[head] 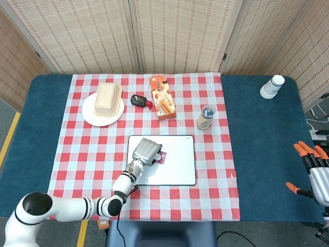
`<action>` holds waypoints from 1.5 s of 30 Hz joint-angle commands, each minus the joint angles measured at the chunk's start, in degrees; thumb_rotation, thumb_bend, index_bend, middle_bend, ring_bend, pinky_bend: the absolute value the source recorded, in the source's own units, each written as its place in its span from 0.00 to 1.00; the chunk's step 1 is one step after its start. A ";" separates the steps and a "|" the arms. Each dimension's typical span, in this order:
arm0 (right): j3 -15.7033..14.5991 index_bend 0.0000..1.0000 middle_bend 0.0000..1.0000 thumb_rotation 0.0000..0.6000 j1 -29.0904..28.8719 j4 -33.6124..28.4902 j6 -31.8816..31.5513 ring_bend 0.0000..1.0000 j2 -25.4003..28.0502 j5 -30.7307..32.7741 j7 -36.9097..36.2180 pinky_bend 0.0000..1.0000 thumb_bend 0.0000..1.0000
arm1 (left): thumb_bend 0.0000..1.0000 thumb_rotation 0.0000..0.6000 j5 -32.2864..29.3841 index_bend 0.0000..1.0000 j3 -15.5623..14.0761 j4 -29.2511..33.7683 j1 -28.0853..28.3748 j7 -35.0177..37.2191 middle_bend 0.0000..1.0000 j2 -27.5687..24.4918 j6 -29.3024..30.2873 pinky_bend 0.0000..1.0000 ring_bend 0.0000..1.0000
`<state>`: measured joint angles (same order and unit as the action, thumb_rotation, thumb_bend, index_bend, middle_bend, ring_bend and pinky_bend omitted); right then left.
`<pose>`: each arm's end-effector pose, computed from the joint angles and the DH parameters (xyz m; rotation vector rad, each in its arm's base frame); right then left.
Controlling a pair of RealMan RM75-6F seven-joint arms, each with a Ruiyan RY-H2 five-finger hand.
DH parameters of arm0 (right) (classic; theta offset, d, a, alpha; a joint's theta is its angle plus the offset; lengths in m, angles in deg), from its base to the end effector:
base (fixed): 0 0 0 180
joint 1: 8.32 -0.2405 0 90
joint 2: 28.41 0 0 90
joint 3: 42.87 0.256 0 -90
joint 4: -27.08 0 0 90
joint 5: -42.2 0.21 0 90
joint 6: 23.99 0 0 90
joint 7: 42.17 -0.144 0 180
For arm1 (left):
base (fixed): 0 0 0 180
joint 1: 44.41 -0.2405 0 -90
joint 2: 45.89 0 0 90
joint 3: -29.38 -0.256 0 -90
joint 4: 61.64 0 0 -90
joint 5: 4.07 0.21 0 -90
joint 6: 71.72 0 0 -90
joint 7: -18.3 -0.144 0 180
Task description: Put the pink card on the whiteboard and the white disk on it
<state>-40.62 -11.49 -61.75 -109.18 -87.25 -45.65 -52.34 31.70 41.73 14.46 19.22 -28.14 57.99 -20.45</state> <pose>-0.3305 -0.1705 0.1932 1.3813 -0.9316 0.9144 -0.0440 0.3629 -0.1013 -2.0539 -0.7892 -0.6931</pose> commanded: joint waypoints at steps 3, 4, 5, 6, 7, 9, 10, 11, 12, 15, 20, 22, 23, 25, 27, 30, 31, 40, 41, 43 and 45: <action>-0.09 0.07 0.03 1.00 0.08 -0.10 -0.13 0.00 0.01 -0.21 -0.01 0.05 0.05 | 0.33 1.00 0.29 0.51 0.11 -0.70 0.40 0.80 1.00 0.39 0.02 1.00 1.00; -0.10 0.07 0.03 1.00 0.07 -0.08 -0.13 0.00 -0.01 -0.24 -0.04 0.05 0.05 | 0.33 1.00 0.44 0.51 0.12 -0.80 0.43 0.97 1.00 0.47 0.13 1.00 1.00; -0.10 0.07 0.03 1.00 0.05 -0.04 -0.06 0.00 -0.06 -0.21 0.01 0.05 0.05 | 0.33 1.00 0.60 0.51 0.17 -0.88 0.45 1.21 1.00 0.52 0.26 1.00 1.00; -0.11 0.07 0.03 1.00 0.03 0.01 0.01 0.00 -0.08 -0.21 0.11 0.05 0.05 | 0.33 1.00 0.74 0.51 0.15 -0.94 0.46 1.36 1.00 0.53 0.33 1.00 1.00; -0.13 0.07 0.03 1.00 0.02 0.00 0.05 0.00 -0.08 -0.22 0.17 0.05 0.05 | 0.33 1.00 0.86 0.52 0.11 -1.00 0.45 1.52 1.00 0.52 0.34 1.00 1.00; -0.08 0.07 0.03 1.00 0.00 -0.07 0.07 0.00 -0.10 -0.17 0.19 0.05 0.05 | 0.33 1.00 1.14 0.52 0.11 -1.25 0.39 2.13 1.00 0.64 0.30 1.00 1.00; -0.07 0.07 0.03 1.00 0.01 -0.07 0.06 0.00 -0.11 -0.13 0.24 0.05 0.05 | 0.33 1.00 1.32 0.52 0.08 -1.44 0.38 2.36 1.00 0.76 0.30 1.00 1.00; -0.04 0.07 0.03 1.00 0.02 -0.07 0.08 0.00 -0.12 -0.07 0.26 0.05 0.05 | 0.33 1.00 1.62 0.52 0.07 -1.71 0.36 2.75 1.00 0.95 0.28 1.00 1.00; -0.01 0.07 0.03 1.00 0.02 -0.06 0.07 0.00 -0.14 -0.03 0.25 0.05 0.05 | 0.33 1.00 1.94 0.52 0.08 -1.96 0.31 3.13 1.00 1.13 0.31 1.00 1.00; 0.04 0.07 0.03 1.00 0.04 0.01 -0.01 0.00 -0.14 -0.01 0.25 0.05 0.05 | 0.32 1.00 3.12 0.51 -0.33 -3.10 0.17 3.90 1.00 1.59 0.22 1.00 1.00; 0.21 0.08 0.03 1.00 0.13 0.01 -0.18 0.00 -0.11 0.20 0.14 0.05 0.05 | 0.31 1.00 3.07 0.49 -0.54 -4.32 -0.02 4.53 1.00 1.68 -0.56 1.00 1.00; 0.23 0.08 0.03 1.00 0.13 0.04 -0.19 0.00 -0.12 0.22 0.06 0.05 0.05 | 0.29 1.00 2.87 0.47 -0.60 -4.20 -0.02 4.47 1.00 1.44 -0.84 1.00 1.00; 0.24 0.08 0.03 1.00 0.10 0.05 -0.14 0.00 -0.13 0.22 0.06 0.05 0.05 | 0.29 1.00 2.84 0.47 -0.59 -4.03 -0.07 4.57 1.00 1.31 -0.85 1.00 1.00; 0.22 0.08 0.03 1.00 0.07 0.08 -0.12 0.00 -0.14 0.10 0.04 0.05 0.05 | 0.27 1.00 2.86 0.45 -0.63 -3.66 -0.12 4.59 1.00 1.04 -0.88 1.00 1.00; 0.23 0.08 0.03 1.00 0.10 0.13 -0.23 0.00 -0.17 0.05 0.05 0.05 0.05 | 0.26 1.00 2.91 0.44 -0.67 -3.23 -0.14 4.54 1.00 0.72 -0.77 1.00 1.00; 0.30 0.08 0.03 1.00 0.22 0.12 -0.52 0.00 -0.19 0.06 -0.03 0.05 0.05 | 0.26 1.00 2.73 0.43 -0.45 -2.26 -0.22 4.85 1.00 0.21 -0.75 1.00 1.00; 0.31 0.08 0.03 1.00 0.25 0.11 -0.56 0.00 -0.16 0.06 -0.06 0.05 0.05 | 0.26 1.00 2.81 0.42 -0.47 -2.03 -0.21 4.81 1.00 0.09 -0.64 1.00 1.00; 0.29 0.09 0.03 1.00 0.25 0.19 -0.67 0.00 -0.16 -0.17 -0.14 0.05 0.05 | 0.25 1.00 5.24 0.41 -0.45 0.60 -0.86 5.33 1.00 -1.94 1.67 1.00 1.00; 0.28 0.08 0.03 1.00 0.23 0.16 -0.61 0.00 -0.15 -0.18 -0.14 0.05 0.05 | 0.25 1.00 5.69 0.41 -0.47 1.49 -1.08 5.21 1.00 -2.69 2.35 1.00 1.00; 0.14 0.08 0.03 1.00 0.05 -0.03 -0.32 0.00 -0.09 -0.49 -0.14 0.05 0.05 | 0.26 1.00 9.31 0.43 -0.41 5.85 -3.54 5.57 1.00 -6.76 8.78 1.00 1.00; -0.04 0.08 0.03 1.00 -0.01 -0.22 -0.06 0.00 0.02 -0.63 -0.08 0.05 0.05 | 0.26 1.00 13.95 0.44 -1.90 10.97 -7.33 8.01 0.99 -10.95 14.12 1.00 0.99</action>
<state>-40.61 -11.47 -61.94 -109.29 -87.26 -46.24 -52.43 39.48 41.07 18.32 16.64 -22.36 53.05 -14.79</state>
